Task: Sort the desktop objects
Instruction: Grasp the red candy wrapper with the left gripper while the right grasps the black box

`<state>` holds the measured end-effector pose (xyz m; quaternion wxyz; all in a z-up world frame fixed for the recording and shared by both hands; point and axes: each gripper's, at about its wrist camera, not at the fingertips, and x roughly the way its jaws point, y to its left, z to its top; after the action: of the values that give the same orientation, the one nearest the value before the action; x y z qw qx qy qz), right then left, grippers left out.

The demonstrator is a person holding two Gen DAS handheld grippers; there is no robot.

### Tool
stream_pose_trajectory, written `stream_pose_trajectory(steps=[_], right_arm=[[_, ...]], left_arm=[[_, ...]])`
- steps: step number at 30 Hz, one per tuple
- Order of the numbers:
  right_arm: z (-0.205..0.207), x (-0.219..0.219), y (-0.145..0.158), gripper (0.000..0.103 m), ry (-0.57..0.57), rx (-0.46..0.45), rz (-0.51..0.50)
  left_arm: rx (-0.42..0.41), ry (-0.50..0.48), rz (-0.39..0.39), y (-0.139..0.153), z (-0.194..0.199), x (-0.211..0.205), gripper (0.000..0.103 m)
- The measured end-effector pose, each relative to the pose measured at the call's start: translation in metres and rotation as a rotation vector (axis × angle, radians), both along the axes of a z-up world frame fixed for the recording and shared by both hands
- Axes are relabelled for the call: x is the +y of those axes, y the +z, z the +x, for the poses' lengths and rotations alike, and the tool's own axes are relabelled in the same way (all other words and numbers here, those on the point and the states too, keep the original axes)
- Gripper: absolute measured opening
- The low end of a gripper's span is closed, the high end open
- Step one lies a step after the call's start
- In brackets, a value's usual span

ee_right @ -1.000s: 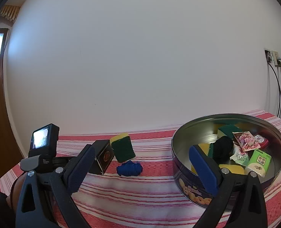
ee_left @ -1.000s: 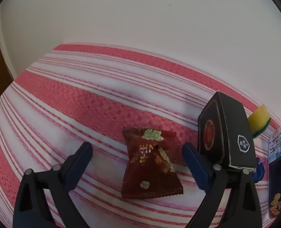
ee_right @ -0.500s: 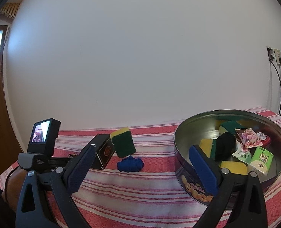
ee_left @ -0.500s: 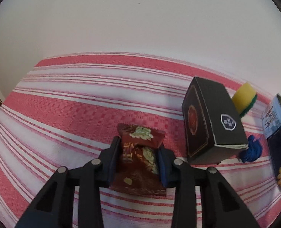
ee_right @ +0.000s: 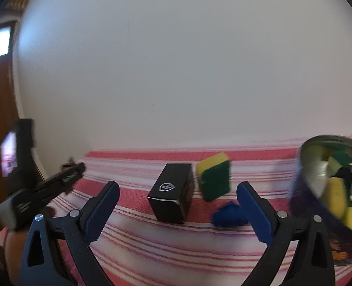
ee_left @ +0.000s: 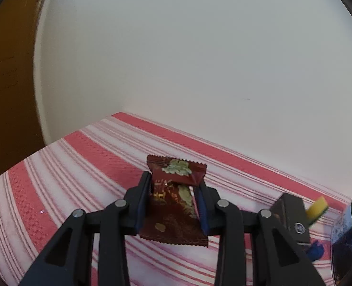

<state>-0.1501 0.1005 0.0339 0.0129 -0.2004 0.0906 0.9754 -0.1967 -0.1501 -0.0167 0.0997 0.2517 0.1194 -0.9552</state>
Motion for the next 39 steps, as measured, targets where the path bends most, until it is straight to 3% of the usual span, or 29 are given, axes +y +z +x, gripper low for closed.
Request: stream_pose_trajectory(steps=[8,11,13,16,21,28,36,39], right_arm=[[-0.085,-0.023,-0.032,0.100,-0.057,-0.240,-0.008],[-0.107,-0.026,-0.042,0.079,-0.044,-0.303,-0.028],[-0.118,-0.027,-0.048,0.051,-0.037,-0.355,-0.029],[-0.126,-0.027,-0.054,0.051,-0.021,-0.401,-0.049],[-0.111,-0.035,-0.047,0.050,0.053,-0.327,-0.041],[-0.042,-0.048,-0.021,0.050,0.134,-0.098,0.081],[0.027,-0.029,-0.007,0.050,0.083,0.104,0.169],[0.042,-0.025,-0.006,0.050,0.041,0.146,0.203]], left_arm=[[-0.021,0.018,0.063,-0.002,-0.001,-0.008,0.035],[-0.025,0.011,0.066,-0.001,-0.001,-0.006,0.035],[-0.032,0.011,0.072,-0.001,-0.002,-0.007,0.035],[-0.037,0.017,0.090,-0.002,-0.001,-0.011,0.035],[-0.040,0.037,0.084,-0.004,-0.003,-0.015,0.035],[-0.054,0.045,0.063,-0.007,-0.002,-0.010,0.035],[0.004,-0.034,0.006,-0.004,0.000,0.012,0.035],[0.017,-0.080,0.024,-0.006,0.003,0.018,0.035]])
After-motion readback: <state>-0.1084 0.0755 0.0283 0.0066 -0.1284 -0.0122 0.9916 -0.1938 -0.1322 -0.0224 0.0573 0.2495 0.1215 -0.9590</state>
